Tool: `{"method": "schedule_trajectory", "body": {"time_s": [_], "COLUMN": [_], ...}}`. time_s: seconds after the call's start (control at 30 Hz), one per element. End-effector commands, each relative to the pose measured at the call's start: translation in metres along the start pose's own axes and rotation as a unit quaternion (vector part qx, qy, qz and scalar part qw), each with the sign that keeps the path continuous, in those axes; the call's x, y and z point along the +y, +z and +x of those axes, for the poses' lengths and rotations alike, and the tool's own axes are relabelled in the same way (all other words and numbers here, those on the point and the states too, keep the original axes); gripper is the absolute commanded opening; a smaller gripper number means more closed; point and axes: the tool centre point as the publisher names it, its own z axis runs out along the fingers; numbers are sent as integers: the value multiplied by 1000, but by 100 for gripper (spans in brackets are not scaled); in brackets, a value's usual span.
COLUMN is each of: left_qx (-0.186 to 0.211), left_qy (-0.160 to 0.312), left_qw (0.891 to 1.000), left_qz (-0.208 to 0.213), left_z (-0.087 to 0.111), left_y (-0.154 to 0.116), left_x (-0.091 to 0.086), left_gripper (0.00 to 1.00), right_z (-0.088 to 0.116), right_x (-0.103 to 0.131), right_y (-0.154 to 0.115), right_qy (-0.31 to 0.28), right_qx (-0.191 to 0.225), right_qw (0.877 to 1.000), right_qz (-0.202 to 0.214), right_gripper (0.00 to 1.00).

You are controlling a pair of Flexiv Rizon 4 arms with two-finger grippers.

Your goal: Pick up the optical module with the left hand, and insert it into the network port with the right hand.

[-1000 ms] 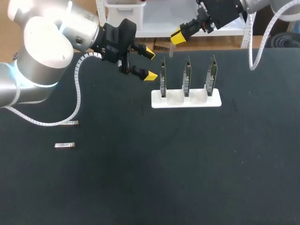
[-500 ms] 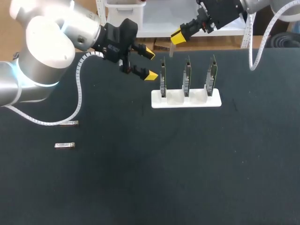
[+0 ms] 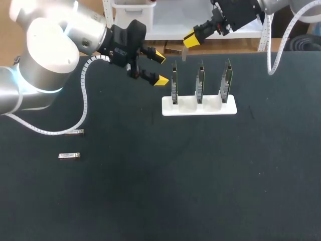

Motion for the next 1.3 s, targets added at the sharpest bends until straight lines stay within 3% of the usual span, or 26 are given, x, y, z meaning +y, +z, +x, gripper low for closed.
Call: {"method": "schedule_trajectory", "body": {"time_s": [0.03,1.3], "left_qx": [0,0], "left_qy": [1,1], "left_qw": [1000,1000], "left_qz": [0,0], "left_z": [0,0], "left_y": [0,0], "left_x": [1,1], "left_gripper": [100,100], "right_z": [1,-1], "right_x": [1,-6], "right_y": [0,17], "right_qy": [-1,6], "right_qx": [4,54], "right_qw": [1000,998], "right_qz": [-2,18], "right_gripper": [0,0]}}
